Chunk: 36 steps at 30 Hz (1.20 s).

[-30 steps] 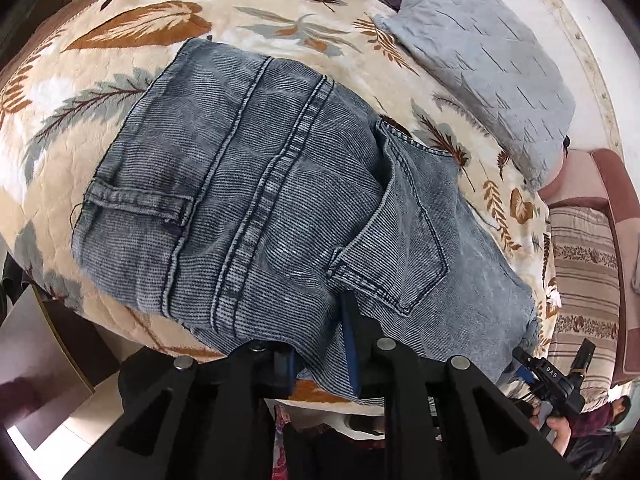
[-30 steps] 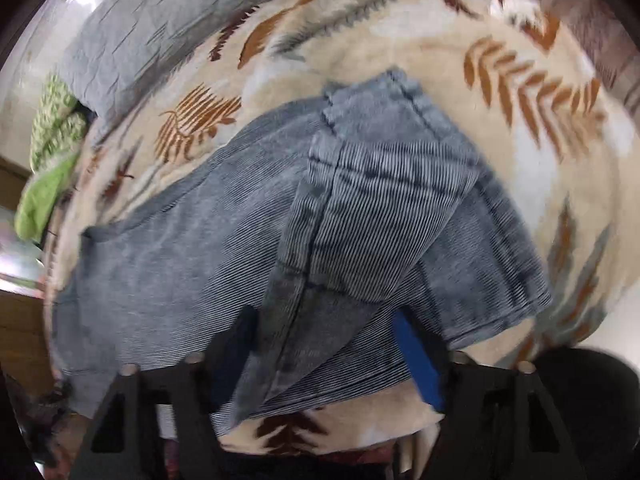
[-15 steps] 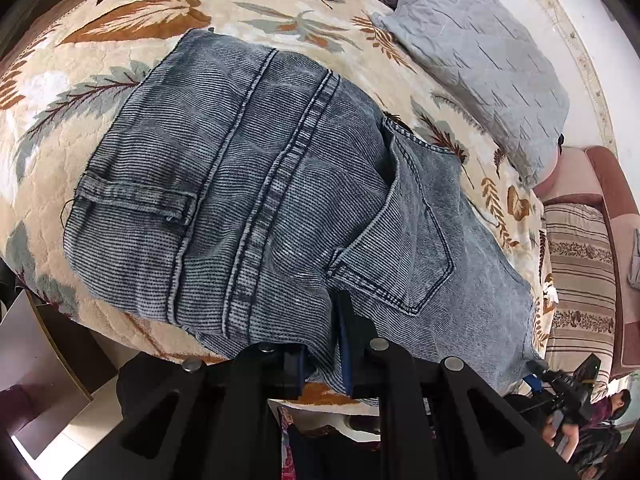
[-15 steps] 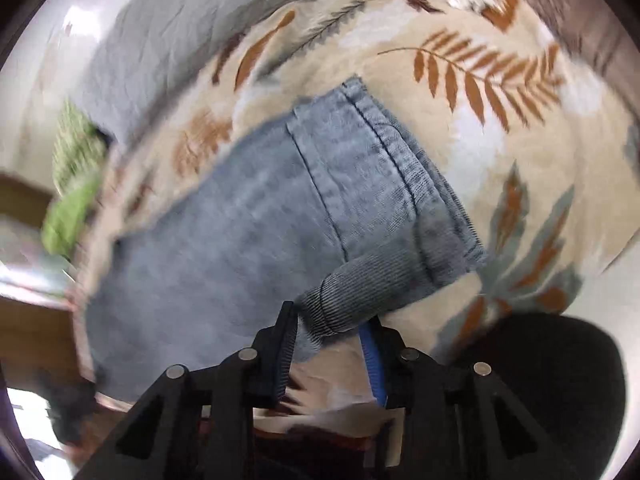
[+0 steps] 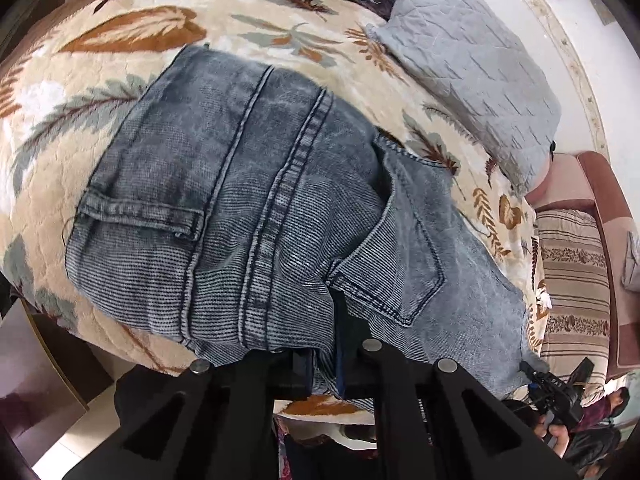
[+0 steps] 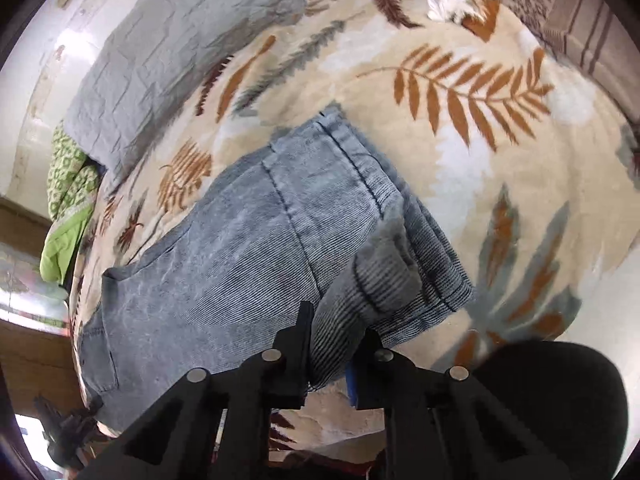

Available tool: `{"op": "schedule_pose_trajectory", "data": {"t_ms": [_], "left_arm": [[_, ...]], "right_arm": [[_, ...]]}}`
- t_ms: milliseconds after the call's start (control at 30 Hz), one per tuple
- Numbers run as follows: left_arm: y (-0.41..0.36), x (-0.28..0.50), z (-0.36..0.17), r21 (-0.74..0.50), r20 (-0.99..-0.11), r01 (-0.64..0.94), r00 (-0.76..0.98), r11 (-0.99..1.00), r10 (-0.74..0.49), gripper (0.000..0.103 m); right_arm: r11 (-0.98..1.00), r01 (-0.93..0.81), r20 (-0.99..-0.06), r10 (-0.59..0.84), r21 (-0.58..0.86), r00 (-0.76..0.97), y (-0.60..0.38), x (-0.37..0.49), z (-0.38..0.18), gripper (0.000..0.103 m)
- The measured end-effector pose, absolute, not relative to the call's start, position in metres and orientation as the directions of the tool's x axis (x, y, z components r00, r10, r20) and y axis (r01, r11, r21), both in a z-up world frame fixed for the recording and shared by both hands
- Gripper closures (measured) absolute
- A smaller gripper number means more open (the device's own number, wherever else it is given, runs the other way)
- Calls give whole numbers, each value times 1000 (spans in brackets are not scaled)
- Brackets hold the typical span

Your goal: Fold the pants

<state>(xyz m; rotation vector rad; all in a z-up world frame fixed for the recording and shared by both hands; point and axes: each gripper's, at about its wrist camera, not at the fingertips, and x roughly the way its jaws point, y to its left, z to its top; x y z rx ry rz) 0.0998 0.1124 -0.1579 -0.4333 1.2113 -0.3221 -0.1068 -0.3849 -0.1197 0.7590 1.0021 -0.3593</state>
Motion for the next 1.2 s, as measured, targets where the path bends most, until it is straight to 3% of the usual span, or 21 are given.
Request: {"op": "schedule_pose_trajectory", "data": {"t_ms": [333,700,933,1200], "left_arm": [[110,112,-97,-485,-777,117,397,867,-488,97],[69,222,-31,-440,-743,190,471,878,-475,97],[39,302,-42,-400,-777,141,472,905,-417,97],[16,373,-108,-356,-847,33,410,934,-338,96]], "right_arm": [[763,457,-730,30,458,683,-392,-72,-45,90],[814,418,-682,-38,403,730,-416,25,-11,90],[827,421,-689,-58,372,722,-434,105,-31,90],[831,450,-736,-75,327,673,-449,177,-84,90]]}}
